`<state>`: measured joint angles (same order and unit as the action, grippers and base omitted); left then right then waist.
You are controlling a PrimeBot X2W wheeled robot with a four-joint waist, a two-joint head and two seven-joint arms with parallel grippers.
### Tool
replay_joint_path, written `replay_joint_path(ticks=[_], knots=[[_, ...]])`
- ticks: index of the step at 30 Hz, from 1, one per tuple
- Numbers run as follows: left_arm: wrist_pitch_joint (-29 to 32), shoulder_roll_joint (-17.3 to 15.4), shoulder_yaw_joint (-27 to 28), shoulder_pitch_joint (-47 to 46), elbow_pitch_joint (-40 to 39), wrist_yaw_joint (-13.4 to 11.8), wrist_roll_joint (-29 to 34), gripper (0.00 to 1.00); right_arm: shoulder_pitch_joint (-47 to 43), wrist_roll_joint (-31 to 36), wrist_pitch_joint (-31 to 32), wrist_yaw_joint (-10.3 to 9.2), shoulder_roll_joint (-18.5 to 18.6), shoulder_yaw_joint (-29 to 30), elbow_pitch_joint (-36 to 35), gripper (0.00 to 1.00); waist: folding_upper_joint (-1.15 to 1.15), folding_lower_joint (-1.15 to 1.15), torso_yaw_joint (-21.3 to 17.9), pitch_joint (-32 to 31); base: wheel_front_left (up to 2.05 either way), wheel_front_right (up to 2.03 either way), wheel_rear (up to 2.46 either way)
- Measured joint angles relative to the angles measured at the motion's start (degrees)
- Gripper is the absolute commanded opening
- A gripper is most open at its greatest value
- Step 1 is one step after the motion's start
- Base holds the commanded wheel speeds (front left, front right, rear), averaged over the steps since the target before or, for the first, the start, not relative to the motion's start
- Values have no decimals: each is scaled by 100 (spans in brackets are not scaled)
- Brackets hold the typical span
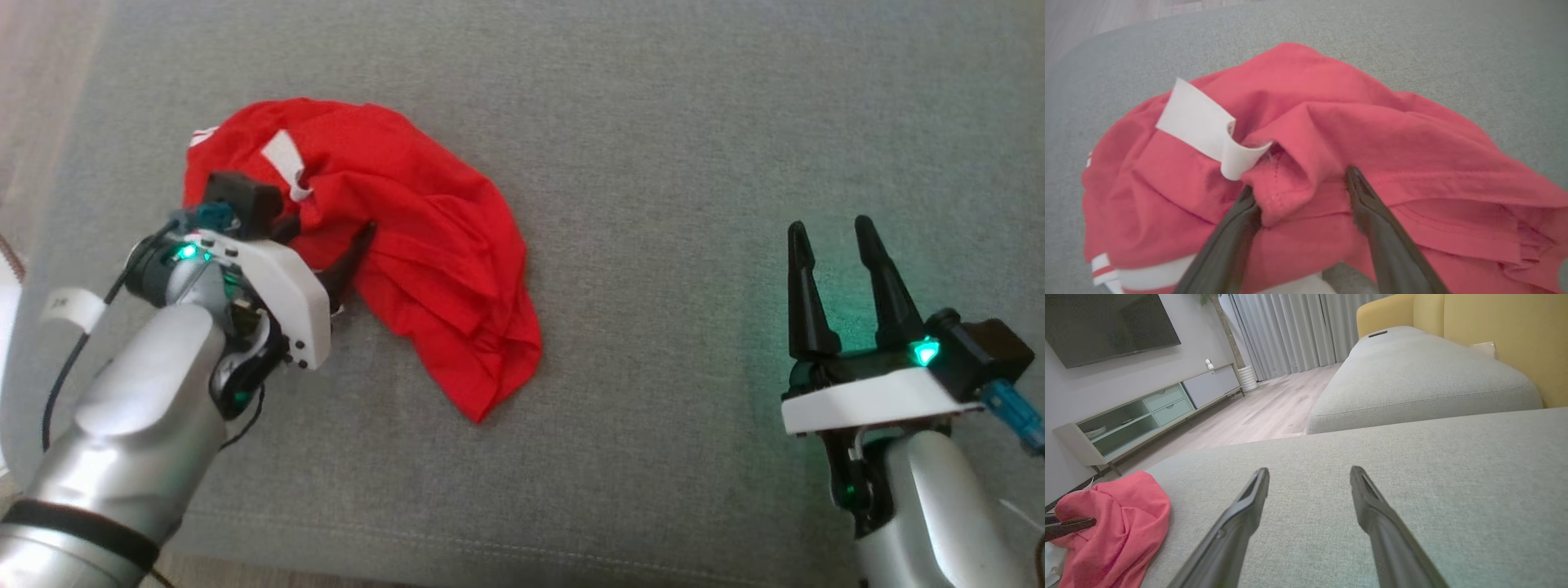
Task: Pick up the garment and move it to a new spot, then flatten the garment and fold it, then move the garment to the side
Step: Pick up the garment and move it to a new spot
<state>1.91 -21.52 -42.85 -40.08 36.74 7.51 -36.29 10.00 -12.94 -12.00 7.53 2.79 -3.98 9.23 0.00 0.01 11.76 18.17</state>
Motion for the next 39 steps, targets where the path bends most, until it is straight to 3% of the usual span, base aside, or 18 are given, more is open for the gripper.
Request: replay_joint_path(ticks=[1,2,3,4,9,14,20,26,33,39], knots=[[0,-16,-80,-52,59,0,-118,100,25,0,-1,0,0,2,0,100,0,0,-25,20,0,0,0],[-4,-27,-145,-87,107,0,-240,87,40,0,-1,0,0,2,0,100,0,0,-49,35,0,0,0],[-24,-34,-221,-122,158,0,-342,6,47,0,-2,0,0,2,2,100,0,0,-68,45,0,0,0],[-88,-51,-302,-147,186,0,-414,0,47,0,-4,0,0,1,5,100,0,0,-83,48,0,0,0],[-965,-164,-474,-221,276,1,-474,0,47,0,-18,0,0,2,83,100,0,-1,-127,-64,0,0,0],[-1582,-216,-241,-380,90,-79,-318,0,21,-15,-69,0,-1,-4,191,100,0,-1,-154,-343,0,0,0],[-1621,-408,546,-222,-1400,-500,236,0,-112,-79,-120,0,-1,-10,285,100,0,-2,-171,-783,0,0,0],[-1660,-615,966,263,-2512,-711,769,0,-209,-204,-132,0,-4,-120,314,100,0,-3,-254,-1039,0,0,0],[-1660,-845,1015,414,-2981,-724,1110,0,-208,-333,-175,0,-3,-177,315,100,0,-2,-608,-1035,0,0,0],[-1503,-1012,837,34,-3109,-527,1333,0,-83,-487,-220,0,-3,-376,308,100,0,-1,-1087,-893,0,0,0]])
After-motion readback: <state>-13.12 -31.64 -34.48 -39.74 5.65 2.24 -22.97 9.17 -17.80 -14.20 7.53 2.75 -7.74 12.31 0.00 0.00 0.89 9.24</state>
